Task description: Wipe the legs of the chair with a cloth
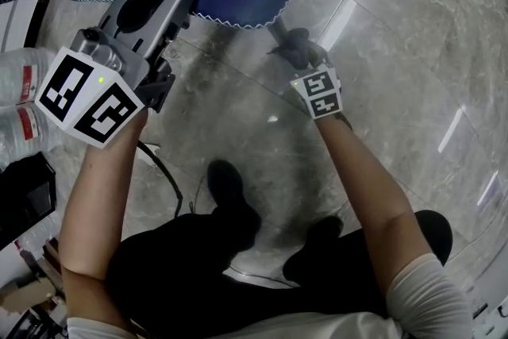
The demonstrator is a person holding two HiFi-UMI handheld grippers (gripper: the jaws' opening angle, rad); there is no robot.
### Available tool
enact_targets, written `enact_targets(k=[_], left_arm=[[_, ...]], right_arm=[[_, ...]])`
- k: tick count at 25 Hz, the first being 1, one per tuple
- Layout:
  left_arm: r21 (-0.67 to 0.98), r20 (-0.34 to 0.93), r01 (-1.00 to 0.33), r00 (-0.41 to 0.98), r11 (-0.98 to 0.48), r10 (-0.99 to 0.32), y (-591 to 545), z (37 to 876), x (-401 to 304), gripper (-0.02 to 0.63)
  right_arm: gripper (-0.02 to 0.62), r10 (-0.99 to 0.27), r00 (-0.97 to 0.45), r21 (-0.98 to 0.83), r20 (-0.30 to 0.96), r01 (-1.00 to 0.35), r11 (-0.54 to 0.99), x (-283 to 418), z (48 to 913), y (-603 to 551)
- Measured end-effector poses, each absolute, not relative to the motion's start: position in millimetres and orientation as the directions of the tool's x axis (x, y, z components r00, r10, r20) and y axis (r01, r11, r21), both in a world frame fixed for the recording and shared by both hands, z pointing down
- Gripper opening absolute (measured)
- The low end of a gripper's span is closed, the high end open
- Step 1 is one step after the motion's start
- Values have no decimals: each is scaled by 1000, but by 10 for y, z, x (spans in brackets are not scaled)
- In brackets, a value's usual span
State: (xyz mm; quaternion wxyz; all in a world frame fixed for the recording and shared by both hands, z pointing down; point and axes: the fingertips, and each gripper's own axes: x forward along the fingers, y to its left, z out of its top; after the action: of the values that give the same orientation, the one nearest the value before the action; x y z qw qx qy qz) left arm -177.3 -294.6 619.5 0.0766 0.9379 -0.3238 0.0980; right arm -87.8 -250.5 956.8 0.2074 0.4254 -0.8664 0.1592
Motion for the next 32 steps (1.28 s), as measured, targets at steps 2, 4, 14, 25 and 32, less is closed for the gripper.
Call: enact_targets(k=[2, 4, 14, 25, 32], left_arm=[[69, 239, -626, 766, -777, -597, -2950, 6201, -1777, 5], [70, 243, -632, 762, -772, -601, -2950, 6211, -1786, 5], [78, 255, -641, 753, -764, -606, -2957, 6228, -1795, 5], [62, 254, -645, 748, -762, -613, -2963, 6211, -1779, 5], [48, 257, -656, 737, -753, -626, -2956, 6212, -1791, 5]], right_arm=[[156, -625, -539, -139, 564, -809, 571, -827, 9913, -2473], [152, -585, -527, -167, 617, -814, 557, -799, 10164, -2439], [157, -584, -524, -94, 620, -789, 608, -876, 9926, -2495], [152, -710, -639, 38, 296, -735, 677, -1147, 7691, -2610], [147, -714, -674, 2, 191, -727, 687, -1175, 7096, -2589]])
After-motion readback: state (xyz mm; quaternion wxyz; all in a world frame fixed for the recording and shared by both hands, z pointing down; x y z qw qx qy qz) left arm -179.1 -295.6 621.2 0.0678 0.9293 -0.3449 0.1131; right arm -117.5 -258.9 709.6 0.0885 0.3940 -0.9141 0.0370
